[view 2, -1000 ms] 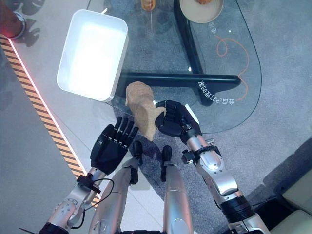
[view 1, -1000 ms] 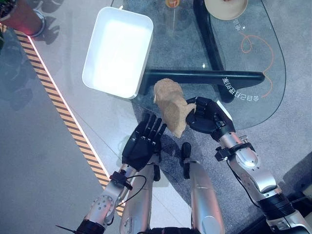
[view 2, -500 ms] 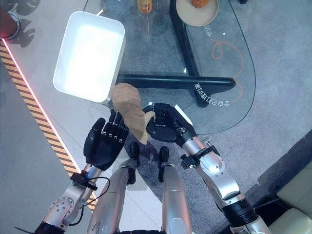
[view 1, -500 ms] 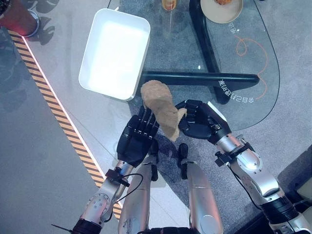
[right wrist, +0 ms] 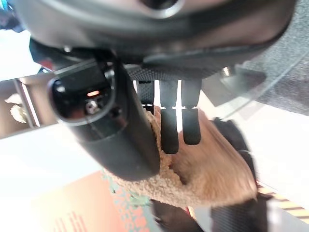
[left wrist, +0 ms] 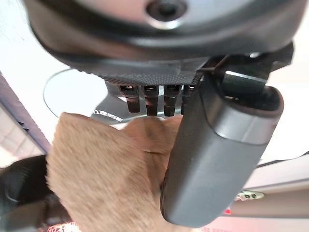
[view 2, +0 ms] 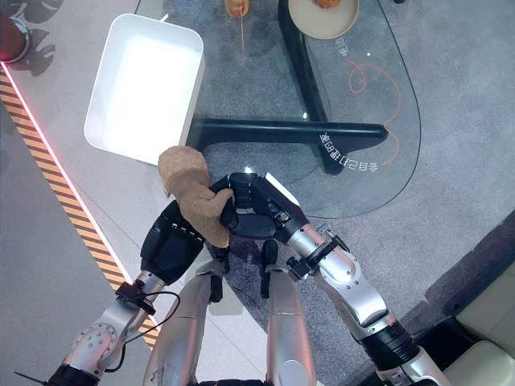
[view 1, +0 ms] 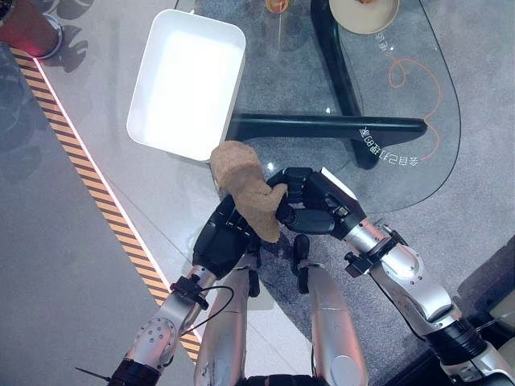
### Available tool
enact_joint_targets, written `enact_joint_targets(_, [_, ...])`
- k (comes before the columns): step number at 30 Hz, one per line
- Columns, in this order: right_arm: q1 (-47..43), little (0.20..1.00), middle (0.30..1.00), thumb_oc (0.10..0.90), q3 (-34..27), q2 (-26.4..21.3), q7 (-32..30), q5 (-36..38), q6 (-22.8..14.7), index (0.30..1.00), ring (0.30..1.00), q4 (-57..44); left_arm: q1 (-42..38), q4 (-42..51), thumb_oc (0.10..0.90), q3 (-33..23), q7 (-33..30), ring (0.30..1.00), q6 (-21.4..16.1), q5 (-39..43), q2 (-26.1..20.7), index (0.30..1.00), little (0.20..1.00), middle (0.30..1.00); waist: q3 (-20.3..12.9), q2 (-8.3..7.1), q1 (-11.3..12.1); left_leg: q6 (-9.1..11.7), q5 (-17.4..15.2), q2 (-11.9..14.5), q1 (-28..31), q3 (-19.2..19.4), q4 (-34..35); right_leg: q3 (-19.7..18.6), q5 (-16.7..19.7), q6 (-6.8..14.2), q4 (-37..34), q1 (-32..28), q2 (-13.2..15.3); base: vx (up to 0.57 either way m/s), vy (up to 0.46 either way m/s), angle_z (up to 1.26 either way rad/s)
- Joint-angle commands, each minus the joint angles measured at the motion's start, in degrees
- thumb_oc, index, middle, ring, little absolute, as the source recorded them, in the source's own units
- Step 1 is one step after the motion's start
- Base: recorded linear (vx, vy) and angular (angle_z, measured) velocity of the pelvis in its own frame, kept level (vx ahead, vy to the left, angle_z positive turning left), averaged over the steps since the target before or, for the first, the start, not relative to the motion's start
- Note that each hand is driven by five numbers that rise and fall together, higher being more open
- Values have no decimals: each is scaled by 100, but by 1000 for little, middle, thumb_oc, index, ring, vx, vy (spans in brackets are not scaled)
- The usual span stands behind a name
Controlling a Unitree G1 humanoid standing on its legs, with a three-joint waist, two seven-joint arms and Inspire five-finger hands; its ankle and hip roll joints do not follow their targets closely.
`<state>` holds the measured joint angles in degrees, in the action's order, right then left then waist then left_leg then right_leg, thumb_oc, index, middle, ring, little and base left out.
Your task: Wipe the table with a cloth and put it in the basket.
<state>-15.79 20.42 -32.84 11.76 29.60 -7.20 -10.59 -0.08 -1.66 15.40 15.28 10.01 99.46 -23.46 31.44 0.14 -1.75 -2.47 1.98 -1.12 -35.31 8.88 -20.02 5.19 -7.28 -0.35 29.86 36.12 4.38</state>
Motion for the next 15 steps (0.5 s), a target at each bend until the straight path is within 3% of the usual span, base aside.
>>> enact_joint_targets(1, [-556, 200, 300, 100, -128, 389, 153, 429, -999, 300, 300, -1514, 73, 782, 800, 131, 188, 900, 254, -161, 103, 900, 900, 900, -164, 2, 48, -141, -563, -74, 57, 121, -733, 78, 849, 1, -742, -191, -237, 0, 0, 0])
enact_joint_targets(5, [-471, 200, 300, 100, 27, 208, 339, -162, -283, 300, 300, -1491, 117, 756, 800, 65, 500, 900, 314, -207, 129, 900, 900, 900, -164, 5, 52, -129, -541, -75, 71, 120, -716, 78, 837, -13, -734, -194, -225, 0, 0, 0])
enact_joint_targets(11, [-313, 200, 300, 100, 491, -180, 938, -761, 287, 300, 300, -1359, 119, 817, 800, 156, 1259, 900, 163, -13, -5, 900, 900, 900, -164, -35, 72, -117, -497, -85, 67, 106, -656, 103, 852, -16, -788, -213, -230, 0, 0, 0])
enact_joint_targets(13, [-276, 200, 300, 100, 695, -312, 870, -1124, 407, 300, 300, -1217, 107, 830, 800, 235, 1694, 900, 43, 230, -37, 900, 900, 900, -164, -33, 86, -78, -662, -87, 171, 52, -689, 94, 698, 15, -734, -309, -256, 55, -6, 1])
enact_joint_targets(15, [-337, 200, 300, 100, 800, -442, 549, -1353, 474, 300, 300, -1062, 33, 858, 800, 248, 2042, 900, -60, 436, -56, 900, 900, 900, -164, -69, 83, -106, -463, -86, 94, 104, -592, 107, 860, -37, -824, -236, -252, 0, 0, 0])
